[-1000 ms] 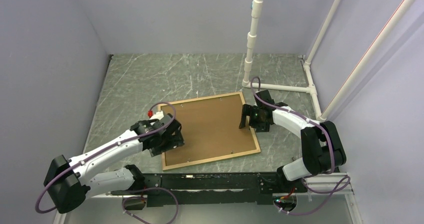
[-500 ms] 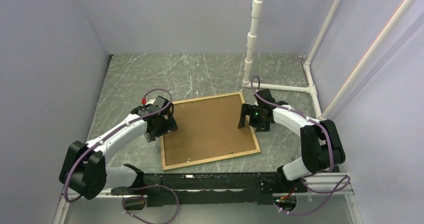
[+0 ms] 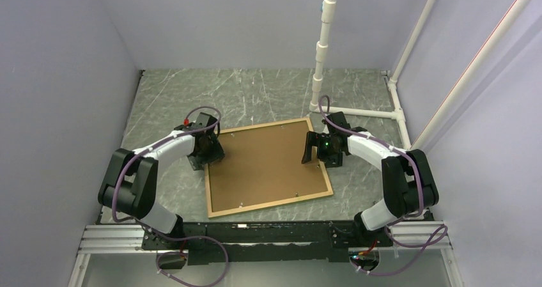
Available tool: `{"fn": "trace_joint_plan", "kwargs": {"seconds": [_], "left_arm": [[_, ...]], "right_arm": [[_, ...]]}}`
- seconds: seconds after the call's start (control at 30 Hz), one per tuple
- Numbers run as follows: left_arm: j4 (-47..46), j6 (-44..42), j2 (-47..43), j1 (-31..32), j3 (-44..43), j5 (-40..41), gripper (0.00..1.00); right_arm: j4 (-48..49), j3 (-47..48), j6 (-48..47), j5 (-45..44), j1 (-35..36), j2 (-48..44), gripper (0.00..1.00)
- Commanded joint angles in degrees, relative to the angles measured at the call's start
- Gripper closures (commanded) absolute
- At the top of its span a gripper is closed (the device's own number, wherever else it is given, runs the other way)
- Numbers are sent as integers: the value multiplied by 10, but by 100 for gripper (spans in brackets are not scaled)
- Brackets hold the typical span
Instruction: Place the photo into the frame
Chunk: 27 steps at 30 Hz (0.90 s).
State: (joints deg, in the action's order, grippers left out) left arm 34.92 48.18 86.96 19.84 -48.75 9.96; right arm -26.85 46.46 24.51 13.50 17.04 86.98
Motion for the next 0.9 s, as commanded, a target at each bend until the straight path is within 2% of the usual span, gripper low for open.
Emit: {"fn": "trace_joint_plan", "kwargs": {"seconds": [0.0,0.17,0.27,0.57,0.87], "left_arm": [[-35,-15,17,-7,-14,-1,28],[-35,-23,27,-18,-13,5,39],[-28,-30,34,-21,-17,5,51],[-46,-48,15,-21,15,-29,100],[-67,-58,-30,-20,39,-63,100]], "right_arm": [[1,-8,-16,12,-1,35,0],[7,-10,-15,22,0,46,0],[6,-6,-16,21,1,51,0],[3,1,-12,21,-1,58,0],[-3,-6,-10,21,-2,54,0]]}}
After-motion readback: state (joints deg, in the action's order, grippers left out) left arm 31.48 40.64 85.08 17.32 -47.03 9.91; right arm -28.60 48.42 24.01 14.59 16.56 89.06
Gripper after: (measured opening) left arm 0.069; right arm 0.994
